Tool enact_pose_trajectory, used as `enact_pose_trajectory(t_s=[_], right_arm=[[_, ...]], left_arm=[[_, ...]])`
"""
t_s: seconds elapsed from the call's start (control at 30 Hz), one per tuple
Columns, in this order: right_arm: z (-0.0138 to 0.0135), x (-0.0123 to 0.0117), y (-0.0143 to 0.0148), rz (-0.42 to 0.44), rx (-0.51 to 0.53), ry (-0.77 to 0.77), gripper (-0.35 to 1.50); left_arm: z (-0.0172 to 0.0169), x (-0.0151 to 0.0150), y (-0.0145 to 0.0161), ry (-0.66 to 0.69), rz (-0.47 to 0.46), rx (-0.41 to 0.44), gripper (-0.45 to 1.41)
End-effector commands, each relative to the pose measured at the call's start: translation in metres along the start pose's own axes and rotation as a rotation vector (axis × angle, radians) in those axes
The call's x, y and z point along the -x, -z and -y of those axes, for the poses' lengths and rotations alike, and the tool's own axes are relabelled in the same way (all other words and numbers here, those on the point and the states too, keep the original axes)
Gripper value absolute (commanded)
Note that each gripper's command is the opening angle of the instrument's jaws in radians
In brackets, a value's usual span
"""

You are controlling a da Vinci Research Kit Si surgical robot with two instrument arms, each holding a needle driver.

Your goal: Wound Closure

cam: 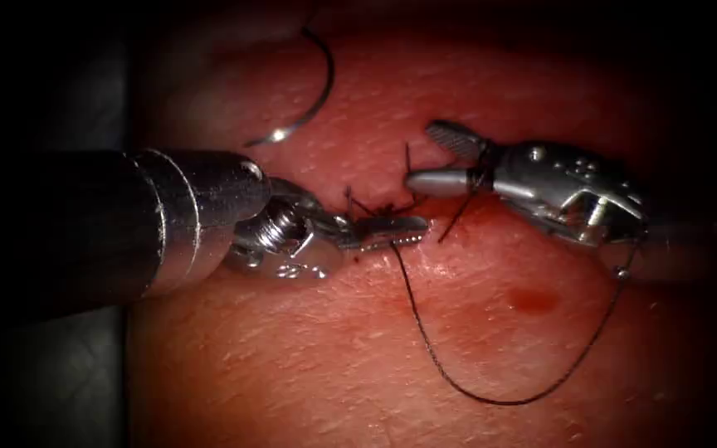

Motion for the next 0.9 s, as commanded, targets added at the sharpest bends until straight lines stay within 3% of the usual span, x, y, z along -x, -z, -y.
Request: enact_pose_trajectory(t_s=[0.03, 0.23, 0.47, 0.53, 0.67, 0.73, 0.77, 0.8, 0.9], right_arm=[[0.0007, 0.0009, -0.0009, 0.014, 0.012, -0.002, 0.59], [0.0007, 0.0014, -0.0022, 0.054, 0.007, -0.018, 0.73], [0.0009, 0.0012, -0.0032, 0.057, 0.009, -0.019, 0.64], [0.0010, 0.0012, -0.0032, 0.066, 0.008, -0.024, 0.41], [0.0013, 0.0012, -0.0031, 0.090, 0.006, -0.043, 0.21], [0.0015, 0.0012, -0.0031, 0.094, 0.006, -0.067, -0.01], [0.0016, 0.0012, -0.0031, 0.094, 0.005, -0.078, -0.25], [0.0018, 0.0013, -0.0029, 0.097, 0.005, -0.095, -0.35], [0.0024, 0.0013, -0.0028, 0.118, 0.006, -0.187, -0.35]], left_arm=[[-0.0004, -0.0001, -0.0007, 0.000, -0.004, 0.000, -0.45], [-0.0004, 0.0000, -0.0007, 0.000, -0.010, -0.001, -0.45], [-0.0004, -0.0002, -0.0004, 0.000, -0.011, 0.000, -0.45], [-0.0004, -0.0005, -0.0002, 0.000, -0.015, 0.000, -0.45], [-0.0004, -0.0008, -0.0001, 0.000, -0.019, -0.001, -0.45], [-0.0003, -0.0009, -0.0001, 0.000, -0.019, 0.000, -0.45], [-0.0003, -0.0009, -0.0001, 0.000, -0.019, 0.000, -0.45], [-0.0003, -0.0008, -0.0001, 0.001, -0.020, 0.000, -0.45], [-0.0002, -0.0007, 0.0001, 0.001, -0.022, 0.000, -0.45]])
